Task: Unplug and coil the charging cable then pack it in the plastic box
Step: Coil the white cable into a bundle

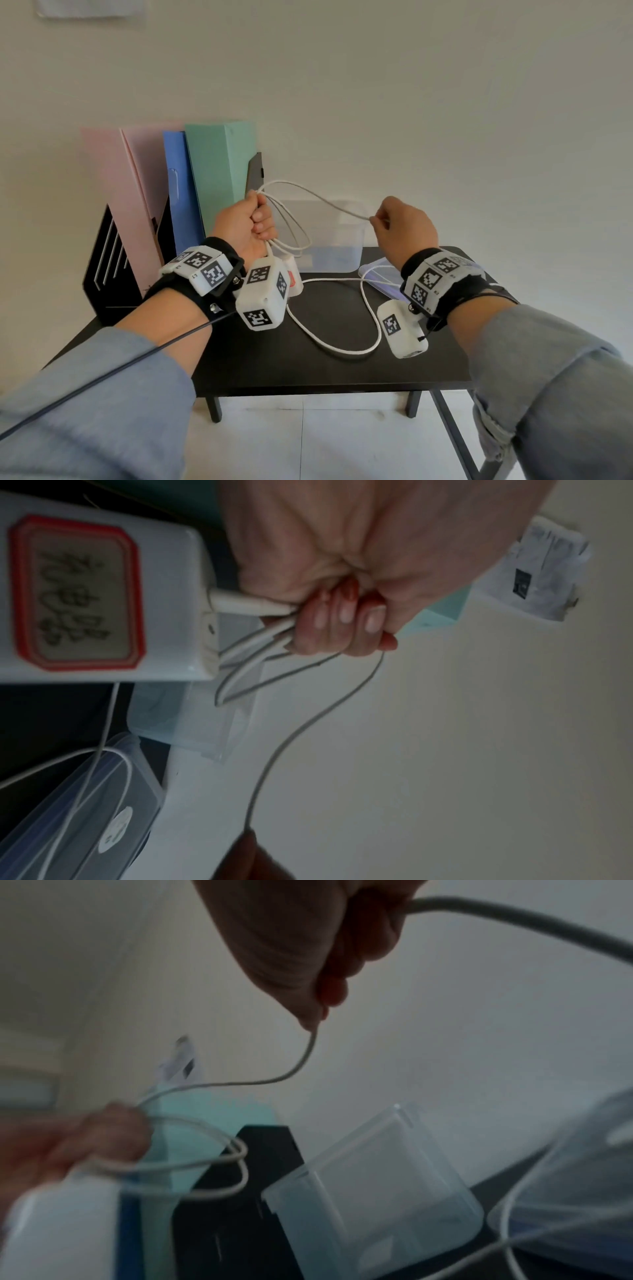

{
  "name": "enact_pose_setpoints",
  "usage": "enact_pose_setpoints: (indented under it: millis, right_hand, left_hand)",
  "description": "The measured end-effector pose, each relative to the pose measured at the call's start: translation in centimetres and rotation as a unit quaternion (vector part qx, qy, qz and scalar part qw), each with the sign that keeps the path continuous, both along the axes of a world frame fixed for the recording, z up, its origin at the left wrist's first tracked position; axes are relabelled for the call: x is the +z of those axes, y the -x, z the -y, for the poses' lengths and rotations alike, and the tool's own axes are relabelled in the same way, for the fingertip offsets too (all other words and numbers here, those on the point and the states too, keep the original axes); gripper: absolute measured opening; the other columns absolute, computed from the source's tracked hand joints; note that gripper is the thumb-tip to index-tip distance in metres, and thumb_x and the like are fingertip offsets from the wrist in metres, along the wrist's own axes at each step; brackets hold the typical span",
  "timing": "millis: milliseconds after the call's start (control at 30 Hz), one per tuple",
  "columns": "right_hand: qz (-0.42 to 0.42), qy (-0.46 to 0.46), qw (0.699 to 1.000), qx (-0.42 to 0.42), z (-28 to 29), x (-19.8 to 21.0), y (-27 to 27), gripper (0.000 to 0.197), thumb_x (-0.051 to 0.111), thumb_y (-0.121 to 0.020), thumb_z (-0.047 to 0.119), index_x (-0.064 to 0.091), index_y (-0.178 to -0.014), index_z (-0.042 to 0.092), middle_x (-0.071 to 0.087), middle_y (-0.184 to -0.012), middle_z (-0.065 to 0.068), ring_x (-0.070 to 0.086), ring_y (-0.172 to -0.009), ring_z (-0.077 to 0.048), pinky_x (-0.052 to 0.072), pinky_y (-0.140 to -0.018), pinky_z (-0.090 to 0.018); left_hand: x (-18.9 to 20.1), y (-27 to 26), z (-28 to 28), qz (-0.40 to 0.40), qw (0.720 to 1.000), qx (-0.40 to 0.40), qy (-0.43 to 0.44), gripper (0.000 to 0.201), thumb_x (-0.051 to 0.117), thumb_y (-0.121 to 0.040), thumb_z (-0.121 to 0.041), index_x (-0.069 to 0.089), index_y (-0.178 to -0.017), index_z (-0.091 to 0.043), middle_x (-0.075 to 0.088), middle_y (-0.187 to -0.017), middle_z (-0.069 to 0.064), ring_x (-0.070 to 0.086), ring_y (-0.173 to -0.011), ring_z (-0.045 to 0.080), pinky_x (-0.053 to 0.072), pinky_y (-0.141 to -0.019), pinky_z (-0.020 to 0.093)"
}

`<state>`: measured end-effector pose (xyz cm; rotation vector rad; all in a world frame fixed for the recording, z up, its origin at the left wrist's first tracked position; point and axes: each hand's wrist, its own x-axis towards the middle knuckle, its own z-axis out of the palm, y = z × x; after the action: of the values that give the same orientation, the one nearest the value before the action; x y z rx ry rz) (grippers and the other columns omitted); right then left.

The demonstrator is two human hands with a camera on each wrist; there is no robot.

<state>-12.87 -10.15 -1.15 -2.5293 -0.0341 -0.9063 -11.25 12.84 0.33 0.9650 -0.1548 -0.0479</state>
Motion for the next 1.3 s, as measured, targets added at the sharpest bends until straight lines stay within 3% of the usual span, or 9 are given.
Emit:
enact_pose_setpoints:
  millis: [300,467,633,733,833,900,1000,1133,1300]
  right_hand:
    - [-0.104,0.162,0.976,0.098,-2.5,0.1,0.2,0.051,0.037,-0.083,-0.008,0.056,-0.124,0.014,0.063,-0.111,-0.005,0.052,-0.109,-0.025,0.047,-0.084,-0.034]
    - [-0.150,-0.045,0.986,0.054,-0.3,0.1,-0.6,0.023,0.042,-0.095,0.024,0.060,-0.098,0.009,0.069,-0.090,-0.011,0.064,-0.085,-0.029,0.053,-0.079,-0.038]
    - [-0.350,0.059,0.934,0.029,2.1,-1.7,-0.8,0.034,0.033,-0.100,0.027,0.061,-0.107,0.008,0.066,-0.094,-0.013,0.063,-0.087,-0.028,0.049,-0.082,-0.035]
    - [-0.379,-0.156,0.911,0.057,2.3,-2.7,-1.7,0.042,0.034,-0.100,0.033,0.058,-0.079,0.005,0.060,-0.069,-0.007,0.057,-0.063,-0.024,0.052,-0.070,-0.037]
    - [-0.196,-0.306,0.929,0.074,1.9,-0.3,-3.2,0.047,0.037,-0.098,0.035,0.064,-0.077,0.004,0.066,-0.083,-0.016,0.062,-0.083,-0.032,0.048,-0.095,-0.047]
    - [-0.037,-0.268,0.959,0.083,1.5,2.8,-3.5,0.039,0.037,-0.099,0.030,0.065,-0.106,0.004,0.064,-0.107,-0.014,0.057,-0.099,-0.024,0.043,-0.097,-0.036]
    - [0.100,-0.218,0.958,0.155,0.7,5.9,-3.3,0.042,0.039,-0.099,0.022,0.039,-0.139,0.010,0.044,-0.145,-0.007,0.044,-0.128,-0.015,0.031,-0.106,-0.022]
    - [-0.077,-0.015,0.995,0.068,0.2,2.7,-3.8,0.033,0.039,-0.099,0.021,0.057,-0.122,0.006,0.061,-0.124,-0.015,0.057,-0.113,-0.029,0.041,-0.096,-0.031]
    - [-0.256,0.167,0.952,0.014,-1.3,-1.1,-2.0,0.028,0.038,-0.095,0.020,0.063,-0.108,0.016,0.065,-0.105,-0.007,0.061,-0.091,-0.026,0.047,-0.075,-0.033]
  left_hand:
    - [-0.2,0.2,1.9,0.060,0.997,0.032,-0.030,0.037,0.026,-0.102,-0.026,0.043,-0.071,-0.016,0.041,-0.043,-0.009,0.027,-0.035,0.004,0.025,-0.040,0.016]
    - [0.7,-0.6,0.3,0.038,0.995,0.081,0.047,0.038,0.025,-0.103,-0.028,0.041,-0.069,-0.017,0.039,-0.038,-0.007,0.026,-0.031,0.004,0.025,-0.036,0.016]
    - [0.2,-1.2,-1.4,0.032,0.992,0.121,0.031,0.040,0.024,-0.103,-0.028,0.040,-0.068,-0.017,0.037,-0.035,-0.009,0.025,-0.028,0.003,0.022,-0.036,0.015]
    - [-0.6,-1.3,-1.2,0.015,0.993,0.116,0.022,0.040,0.025,-0.103,-0.029,0.040,-0.068,-0.017,0.037,-0.035,-0.009,0.025,-0.028,0.003,0.022,-0.036,0.015]
    - [-1.2,-1.3,-0.8,0.001,0.994,0.110,0.019,0.040,0.026,-0.103,-0.028,0.040,-0.067,-0.017,0.037,-0.035,-0.009,0.024,-0.028,0.003,0.022,-0.035,0.015]
    - [-1.4,-1.3,-0.6,-0.005,0.994,0.109,0.012,0.039,0.026,-0.103,-0.028,0.040,-0.067,-0.017,0.037,-0.035,-0.008,0.025,-0.028,0.003,0.022,-0.035,0.015]
    - [-1.6,-1.6,-0.6,-0.010,0.994,0.107,0.016,0.039,0.026,-0.103,-0.027,0.039,-0.067,-0.017,0.036,-0.034,-0.008,0.024,-0.027,0.003,0.023,-0.033,0.015]
    - [-2.2,-1.7,-0.7,-0.021,0.995,0.101,0.014,0.039,0.026,-0.103,-0.026,0.038,-0.067,-0.016,0.036,-0.034,-0.008,0.024,-0.026,0.003,0.022,-0.032,0.014]
    - [-2.5,-1.5,-0.2,-0.023,0.995,0.092,-0.027,0.038,0.026,-0.102,-0.024,0.038,-0.067,-0.017,0.036,-0.035,-0.009,0.023,-0.028,0.004,0.021,-0.035,0.016]
